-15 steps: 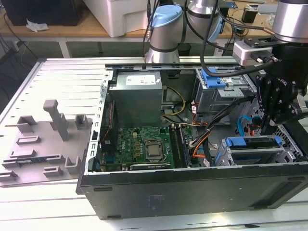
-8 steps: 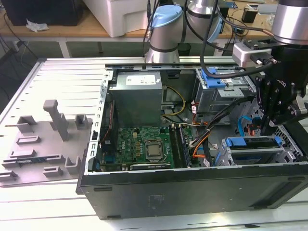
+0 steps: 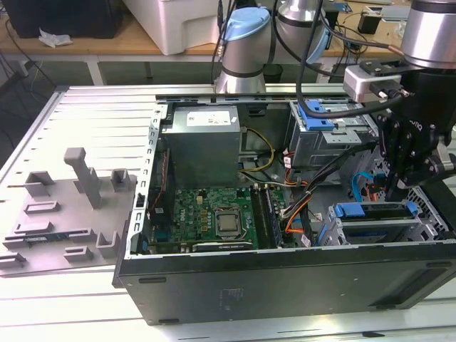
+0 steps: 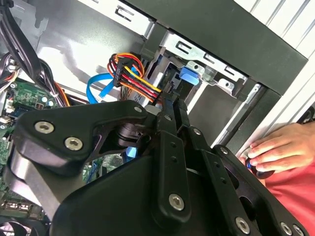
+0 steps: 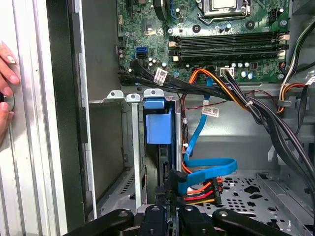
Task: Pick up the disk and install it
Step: 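Insert the first disk wire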
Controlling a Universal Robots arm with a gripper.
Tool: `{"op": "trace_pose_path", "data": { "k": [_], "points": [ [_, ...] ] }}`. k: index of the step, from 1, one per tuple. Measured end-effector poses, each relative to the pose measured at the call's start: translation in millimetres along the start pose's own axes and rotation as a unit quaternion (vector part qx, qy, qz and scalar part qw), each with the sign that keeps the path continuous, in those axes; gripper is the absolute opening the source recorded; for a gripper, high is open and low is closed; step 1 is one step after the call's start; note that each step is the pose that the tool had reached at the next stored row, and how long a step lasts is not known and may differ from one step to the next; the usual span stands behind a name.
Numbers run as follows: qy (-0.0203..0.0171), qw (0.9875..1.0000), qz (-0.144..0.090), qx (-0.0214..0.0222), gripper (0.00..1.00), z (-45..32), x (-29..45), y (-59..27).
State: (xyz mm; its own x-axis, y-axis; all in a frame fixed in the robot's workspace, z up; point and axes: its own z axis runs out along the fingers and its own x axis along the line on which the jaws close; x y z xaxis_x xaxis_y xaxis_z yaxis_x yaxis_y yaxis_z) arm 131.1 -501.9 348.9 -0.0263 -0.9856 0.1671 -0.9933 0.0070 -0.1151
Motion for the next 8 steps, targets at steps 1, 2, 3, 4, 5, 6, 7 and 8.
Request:
{"op": "trace_pose_path", "data": {
  "k": [1,2,3,4,5,6,7,8],
  "points": [
    [0.0,1.0,0.0,0.0,0.17,0.3,-0.1,0.0],
    [0.0,1.0,0.0,0.0001,0.17,0.5,-0.1,0.1],
    [0.0,1.0,-0.001,0.0001,0.17,0.7,-0.1,0.1],
    [0.0,1.0,-0.001,0.0001,0.17,0.9,-0.1,0.1],
    [-0.0001,1.0,-0.001,0.0002,0.17,1.0,-0.2,0.1],
    [-0.0001,1.0,-0.001,0.0002,0.17,1.0,-0.2,0.1],
    [-0.0002,1.0,-0.001,0.0002,0.17,1.1,-0.2,0.1],
    [-0.0002,1.0,-0.001,0.0002,0.17,1.1,-0.1,0.1]
  ]
}}
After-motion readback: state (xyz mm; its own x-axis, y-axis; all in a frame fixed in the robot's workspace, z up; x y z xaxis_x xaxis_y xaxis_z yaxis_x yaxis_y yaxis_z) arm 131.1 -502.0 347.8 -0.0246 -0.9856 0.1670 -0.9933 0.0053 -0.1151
